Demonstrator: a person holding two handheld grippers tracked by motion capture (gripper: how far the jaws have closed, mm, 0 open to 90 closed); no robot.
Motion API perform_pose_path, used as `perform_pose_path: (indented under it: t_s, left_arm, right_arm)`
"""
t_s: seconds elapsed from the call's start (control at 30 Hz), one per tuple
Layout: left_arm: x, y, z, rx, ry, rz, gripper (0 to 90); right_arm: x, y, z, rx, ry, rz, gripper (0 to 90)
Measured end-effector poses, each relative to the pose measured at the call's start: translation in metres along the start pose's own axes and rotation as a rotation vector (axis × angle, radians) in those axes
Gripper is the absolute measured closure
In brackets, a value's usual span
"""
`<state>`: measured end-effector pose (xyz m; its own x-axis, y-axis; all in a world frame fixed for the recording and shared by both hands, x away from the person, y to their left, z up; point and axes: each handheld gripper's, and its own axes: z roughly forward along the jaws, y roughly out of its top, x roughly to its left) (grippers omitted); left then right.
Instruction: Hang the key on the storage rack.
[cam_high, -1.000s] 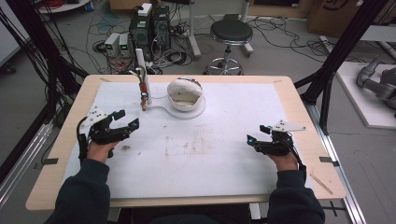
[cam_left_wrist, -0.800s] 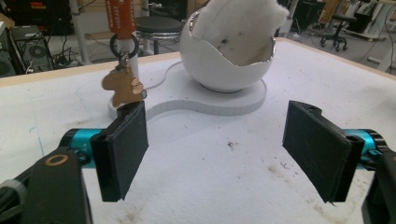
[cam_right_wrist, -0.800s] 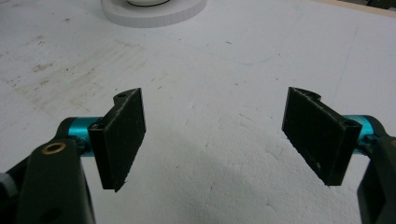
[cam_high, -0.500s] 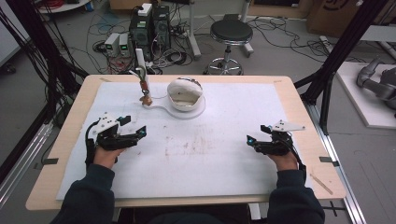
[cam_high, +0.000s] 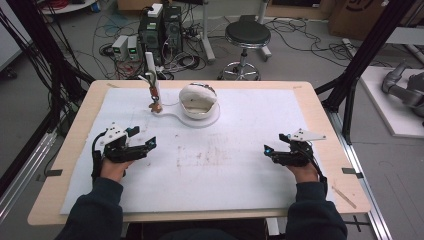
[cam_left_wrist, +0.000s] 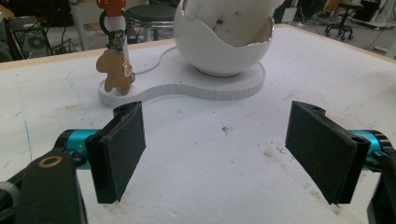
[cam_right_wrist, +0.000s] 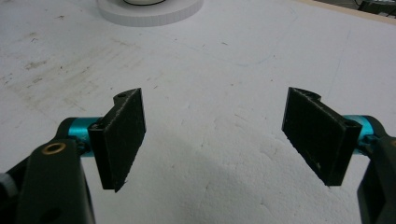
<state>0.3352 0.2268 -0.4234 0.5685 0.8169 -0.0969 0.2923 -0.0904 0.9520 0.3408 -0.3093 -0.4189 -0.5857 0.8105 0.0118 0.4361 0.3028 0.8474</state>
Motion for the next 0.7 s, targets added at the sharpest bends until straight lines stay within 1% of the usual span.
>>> perform_pose_path:
  t_s: [0.17, 0.43, 0.7]
  left_arm:
    - [-0.0003, -0.0005, -0.0017, -0.004, -0.006, 0.000, 19.9]
    - [0.0026, -0.0020, -0.0039, -0.005, 0.005, -0.016, 19.9]
    - [0.0033, -0.0026, -0.0040, 0.001, 0.007, -0.017, 19.9]
  right_arm:
    - [0.0023, 0.0008, -0.0008, -0.002, -0.005, -0.014, 21.8]
    - [0.0023, 0.0017, 0.0000, -0.003, -0.005, -0.011, 21.8]
    - [0.0019, 0.0017, 0.0007, 0.003, 0.000, -0.007, 21.8]
